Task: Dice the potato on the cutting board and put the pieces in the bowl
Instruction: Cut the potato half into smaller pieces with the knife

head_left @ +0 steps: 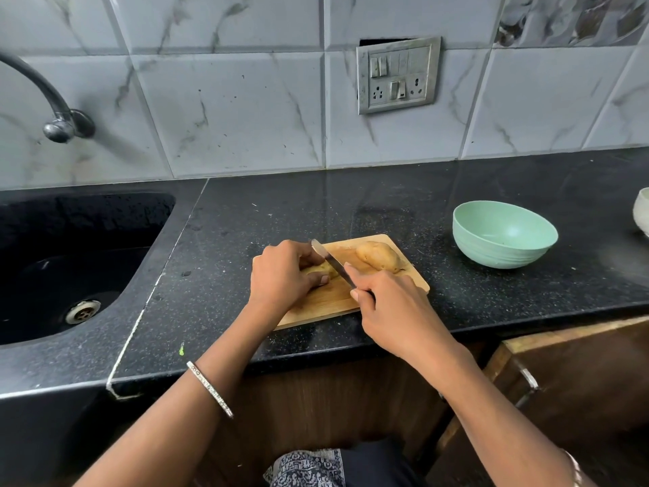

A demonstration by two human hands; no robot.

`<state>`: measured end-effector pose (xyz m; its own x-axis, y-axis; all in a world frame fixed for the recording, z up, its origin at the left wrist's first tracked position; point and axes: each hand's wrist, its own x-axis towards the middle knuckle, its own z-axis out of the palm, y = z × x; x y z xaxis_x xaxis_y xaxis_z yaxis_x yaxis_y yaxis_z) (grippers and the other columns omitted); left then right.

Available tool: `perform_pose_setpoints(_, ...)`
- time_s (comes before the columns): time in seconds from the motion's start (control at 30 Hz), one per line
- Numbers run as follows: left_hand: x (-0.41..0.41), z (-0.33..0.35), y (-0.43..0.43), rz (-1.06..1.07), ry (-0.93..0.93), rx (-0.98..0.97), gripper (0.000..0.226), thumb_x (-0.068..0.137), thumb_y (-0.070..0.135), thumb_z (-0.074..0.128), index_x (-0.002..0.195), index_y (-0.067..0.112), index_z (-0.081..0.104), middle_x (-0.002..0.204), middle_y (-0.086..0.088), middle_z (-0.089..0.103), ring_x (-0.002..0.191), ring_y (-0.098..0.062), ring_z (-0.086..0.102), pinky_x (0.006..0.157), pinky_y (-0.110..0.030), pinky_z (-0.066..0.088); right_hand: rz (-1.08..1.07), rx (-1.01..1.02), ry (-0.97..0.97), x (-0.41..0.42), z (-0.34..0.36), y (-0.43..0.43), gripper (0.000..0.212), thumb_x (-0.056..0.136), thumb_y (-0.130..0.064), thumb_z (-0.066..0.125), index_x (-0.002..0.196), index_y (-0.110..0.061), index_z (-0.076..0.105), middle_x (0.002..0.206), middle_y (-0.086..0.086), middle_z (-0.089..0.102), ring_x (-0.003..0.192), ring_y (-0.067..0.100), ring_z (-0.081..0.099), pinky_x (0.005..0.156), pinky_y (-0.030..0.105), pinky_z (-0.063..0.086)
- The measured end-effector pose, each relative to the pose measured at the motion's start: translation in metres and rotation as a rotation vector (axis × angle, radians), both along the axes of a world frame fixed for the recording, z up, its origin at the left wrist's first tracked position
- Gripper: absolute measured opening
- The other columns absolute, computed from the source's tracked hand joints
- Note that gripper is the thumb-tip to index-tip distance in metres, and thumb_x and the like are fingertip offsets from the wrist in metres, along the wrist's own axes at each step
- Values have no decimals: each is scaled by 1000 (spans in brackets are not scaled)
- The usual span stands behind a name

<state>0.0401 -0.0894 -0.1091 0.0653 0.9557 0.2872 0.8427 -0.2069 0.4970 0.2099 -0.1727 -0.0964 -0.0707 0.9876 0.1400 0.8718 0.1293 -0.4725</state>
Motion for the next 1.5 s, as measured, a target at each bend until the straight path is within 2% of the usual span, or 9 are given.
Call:
perform_pose_setpoints(0.13,0,0,1,-5,5,4,26,72,41,83,95,34,75,93,16,74,95,-4,68,77,-25,42,-9,-5,1,-11,-5,13,48,105,-28,46,152,-38,40,118,4,68,104,28,63,75,34,47)
perform_pose_setpoints(0.3,2,-1,1,12,-22,4,26,70,40,84,94,34,75,93,15,74,95,-5,68,80,-26,45,-5,-23,-23,-12,-8,18,51,105,-28,47,154,-40,37,122,8,64,110,34,60,82,40,51)
perform_pose_setpoints(0.47,3,0,0,28,-48,-14,26,69,39,85,92,34,75,92,14,74,94,-5,68,76,-24,41,-15,-32,-54,-7,-18,2,52,105,-28,46,154,-39,34,118,5,65,104,32,62,73,34,46)
perform_pose_setpoints(0.57,2,0,-1,26,-63,-29,27,68,39,86,92,34,75,92,14,74,93,-4,68,76,-23,41,-27,-35,-79,-8,-18,0,53,105,-27,46,155,-39,32,120,4,64,106,31,62,76,37,50)
perform_pose_setpoints(0.67,3,1,-2,20,-75,-22,27,68,38,86,91,33,75,91,14,74,94,-4,68,83,-26,48,-24,-32,-67,-7,-16,-4,52,105,-28,45,155,-40,33,121,3,64,107,30,61,80,39,52)
perform_pose_setpoints(0.87,4,4,-5,41,-59,-40,25,69,39,86,89,34,72,96,12,74,99,-6,67,81,-26,43,-33,-19,-36,7,-13,-15,47,105,-32,44,151,-42,39,126,-1,67,113,30,61,86,40,50)
perform_pose_setpoints(1.17,6,2,-12,54,-79,-21,23,71,35,85,87,30,70,96,10,74,98,-9,68,78,-24,41,-32,39,9,1,-4,-16,47,106,-32,43,151,-45,38,114,2,69,108,29,61,74,36,43)
perform_pose_setpoints(1.33,4,-3,-13,68,-114,28,25,70,39,85,91,32,74,91,12,74,94,-11,68,86,-33,49,-6,34,-15,-1,-3,-13,48,106,-31,43,152,-42,37,114,2,69,106,26,62,72,32,42)
perform_pose_setpoints(1.5,2,-5,-13,83,-145,33,30,68,41,86,96,34,76,91,12,74,92,-12,67,85,-34,49,0,37,-18,-9,-9,1,48,106,-30,44,153,-38,38,115,2,69,101,26,63,69,32,42)
